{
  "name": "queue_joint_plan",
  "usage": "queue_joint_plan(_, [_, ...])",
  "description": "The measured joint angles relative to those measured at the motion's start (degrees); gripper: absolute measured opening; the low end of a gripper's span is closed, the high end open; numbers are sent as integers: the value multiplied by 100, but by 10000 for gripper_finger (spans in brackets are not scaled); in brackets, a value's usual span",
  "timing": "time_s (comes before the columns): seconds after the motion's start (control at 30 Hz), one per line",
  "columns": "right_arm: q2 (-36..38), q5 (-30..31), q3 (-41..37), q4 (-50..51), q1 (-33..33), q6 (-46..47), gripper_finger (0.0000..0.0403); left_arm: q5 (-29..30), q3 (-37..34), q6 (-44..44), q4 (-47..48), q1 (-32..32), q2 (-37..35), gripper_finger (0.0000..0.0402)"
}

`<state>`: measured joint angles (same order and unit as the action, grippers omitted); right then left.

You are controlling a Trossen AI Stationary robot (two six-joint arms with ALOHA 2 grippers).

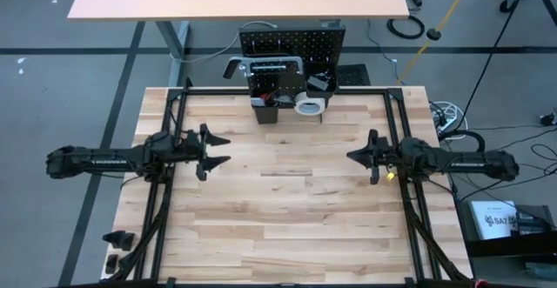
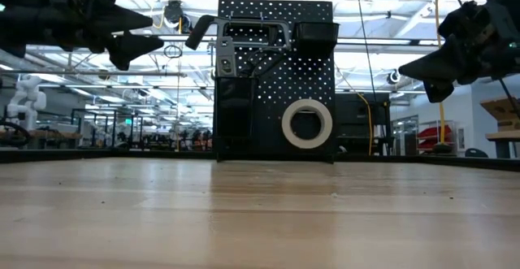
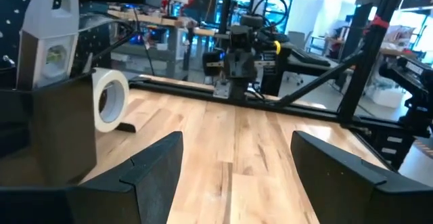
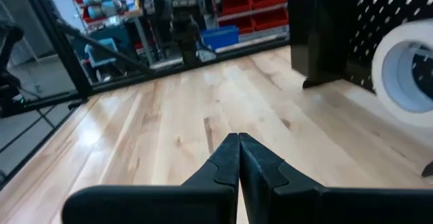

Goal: Hang tools onto peg board
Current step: Return to Home Position

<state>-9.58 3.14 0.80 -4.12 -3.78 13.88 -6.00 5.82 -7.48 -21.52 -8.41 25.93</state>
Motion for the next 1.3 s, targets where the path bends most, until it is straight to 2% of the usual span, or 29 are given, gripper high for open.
queue_joint_plan(0.17, [0,-452,0,175,-279,-53,0,200,-130,-110,-271,-34,2,279])
queue_joint_plan(0.33, [0,-485,0,182,-407,-172,0,308,-379,-130,-654,-21,2,279])
queue_joint_plan(0.57, [-4,-765,2,255,-408,-384,0,459,-400,-125,-622,-19,9,279])
queue_joint_plan(0.7, [-4,-658,2,264,-405,-695,0,459,-400,-254,-444,-19,13,279])
queue_joint_plan(0.93, [-7,-66,4,274,-408,-1176,0,352,-400,-265,-404,-19,21,279])
queue_joint_plan(1.3, [-7,-25,4,263,-405,-1271,0,347,-400,-261,-168,-19,20,279])
